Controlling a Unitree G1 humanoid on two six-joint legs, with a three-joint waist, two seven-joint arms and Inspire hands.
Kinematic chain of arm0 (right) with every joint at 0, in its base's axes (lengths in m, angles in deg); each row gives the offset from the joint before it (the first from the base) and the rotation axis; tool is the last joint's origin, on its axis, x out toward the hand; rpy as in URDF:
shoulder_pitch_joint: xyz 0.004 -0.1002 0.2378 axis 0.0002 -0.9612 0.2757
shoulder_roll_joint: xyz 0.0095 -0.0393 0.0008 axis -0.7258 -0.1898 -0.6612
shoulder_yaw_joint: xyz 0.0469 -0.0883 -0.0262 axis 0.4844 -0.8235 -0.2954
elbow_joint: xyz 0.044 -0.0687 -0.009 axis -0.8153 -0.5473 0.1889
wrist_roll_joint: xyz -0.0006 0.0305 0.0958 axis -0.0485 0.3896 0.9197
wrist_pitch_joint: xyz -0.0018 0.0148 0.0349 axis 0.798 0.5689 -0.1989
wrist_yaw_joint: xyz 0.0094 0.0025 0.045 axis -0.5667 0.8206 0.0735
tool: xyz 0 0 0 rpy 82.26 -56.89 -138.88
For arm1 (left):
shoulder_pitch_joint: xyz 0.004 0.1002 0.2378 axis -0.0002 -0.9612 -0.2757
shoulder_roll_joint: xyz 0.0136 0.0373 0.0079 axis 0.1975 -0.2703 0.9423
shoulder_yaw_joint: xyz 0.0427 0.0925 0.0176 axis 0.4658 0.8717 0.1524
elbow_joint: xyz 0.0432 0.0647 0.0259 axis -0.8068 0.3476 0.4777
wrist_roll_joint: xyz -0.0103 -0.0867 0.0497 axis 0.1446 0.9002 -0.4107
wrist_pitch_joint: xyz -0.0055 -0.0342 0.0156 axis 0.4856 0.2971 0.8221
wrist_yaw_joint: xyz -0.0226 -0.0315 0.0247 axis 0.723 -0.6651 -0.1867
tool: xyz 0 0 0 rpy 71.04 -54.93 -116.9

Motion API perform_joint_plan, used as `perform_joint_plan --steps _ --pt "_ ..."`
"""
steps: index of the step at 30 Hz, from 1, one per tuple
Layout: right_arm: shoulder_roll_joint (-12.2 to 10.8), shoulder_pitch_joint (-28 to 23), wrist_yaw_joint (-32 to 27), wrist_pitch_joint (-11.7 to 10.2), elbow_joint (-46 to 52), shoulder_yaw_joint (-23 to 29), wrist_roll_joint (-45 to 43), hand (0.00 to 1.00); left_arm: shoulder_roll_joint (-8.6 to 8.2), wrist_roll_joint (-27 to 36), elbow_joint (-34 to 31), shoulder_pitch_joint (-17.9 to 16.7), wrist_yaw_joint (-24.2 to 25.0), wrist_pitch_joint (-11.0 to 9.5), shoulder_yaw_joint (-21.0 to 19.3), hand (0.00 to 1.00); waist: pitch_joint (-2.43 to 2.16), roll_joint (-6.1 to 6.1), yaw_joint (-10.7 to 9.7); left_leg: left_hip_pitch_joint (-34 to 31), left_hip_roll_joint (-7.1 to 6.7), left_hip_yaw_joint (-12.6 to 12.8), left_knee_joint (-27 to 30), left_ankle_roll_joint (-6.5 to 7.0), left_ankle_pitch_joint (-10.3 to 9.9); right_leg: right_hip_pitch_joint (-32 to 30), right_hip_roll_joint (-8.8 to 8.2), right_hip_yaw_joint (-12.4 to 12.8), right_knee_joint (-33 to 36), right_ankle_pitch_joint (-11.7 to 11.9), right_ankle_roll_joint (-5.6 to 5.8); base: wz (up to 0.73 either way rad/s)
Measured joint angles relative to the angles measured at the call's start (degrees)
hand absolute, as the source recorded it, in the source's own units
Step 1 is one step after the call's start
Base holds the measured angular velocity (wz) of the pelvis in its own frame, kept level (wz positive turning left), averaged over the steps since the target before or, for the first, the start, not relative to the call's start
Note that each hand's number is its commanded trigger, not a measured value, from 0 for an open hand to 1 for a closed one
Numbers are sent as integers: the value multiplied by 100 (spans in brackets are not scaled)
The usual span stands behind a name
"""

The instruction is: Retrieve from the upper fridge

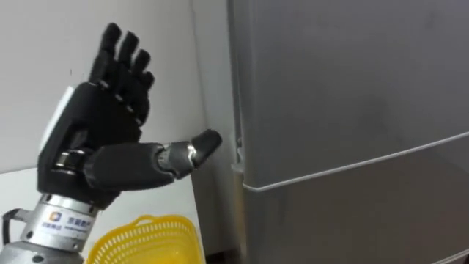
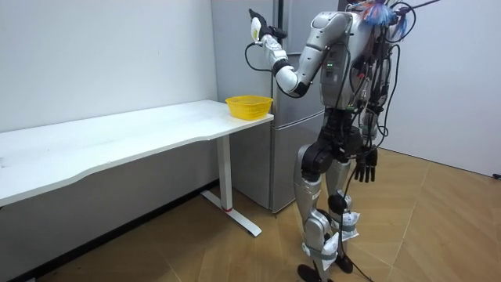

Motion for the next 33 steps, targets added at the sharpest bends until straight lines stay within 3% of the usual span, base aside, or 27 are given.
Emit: perform_joint_plan --steps 4,9,15,17,25,31,32,33 --pt "70 112 1 94 10 -4 14 0 9 12 -1 3 298 172 13 0 -43 86 -47 9 -1 52 0 0 0 -1 -3 20 -2 0 1 -1" --pt "145 136 -10 94 -5 -123 52 0 64 223 -1 73 540 221 117 0 -24 99 -32 42 8 73 -11 -1 1 4 3 17 -14 0 0 0" --pt "167 221 -15 79 -90 -231 52 0 158 219 -1 77 849 220 312 0 75 61 -37 40 11 82 -10 -2 1 14 4 16 -16 0 0 0" --pt "185 227 -17 64 -106 -275 54 0 159 217 3 76 921 220 408 0 87 65 -25 33 9 78 -10 -2 1 9 3 13 -20 0 2 0" --pt "285 285 -7 -41 -121 -448 46 0 165 218 2 76 1279 220 575 0 28 166 -23 -37 10 82 2 -2 1 -22 1 13 -22 2 3 0" --pt "336 293 -3 -43 -112 -448 46 0 165 219 3 76 1330 220 575 0 26 167 -23 -33 12 112 1 -2 1 -21 -1 19 -20 2 3 0" --pt "338 292 -3 -43 -113 -447 46 0 165 219 3 76 1335 220 575 7 26 167 -23 -33 12 114 1 -2 1 -21 -1 20 -19 2 3 0" --pt "338 292 -3 -43 -112 -448 46 0 165 219 3 76 1342 220 575 44 26 167 -22 -33 12 112 1 -2 1 -19 -1 19 -17 2 3 0"
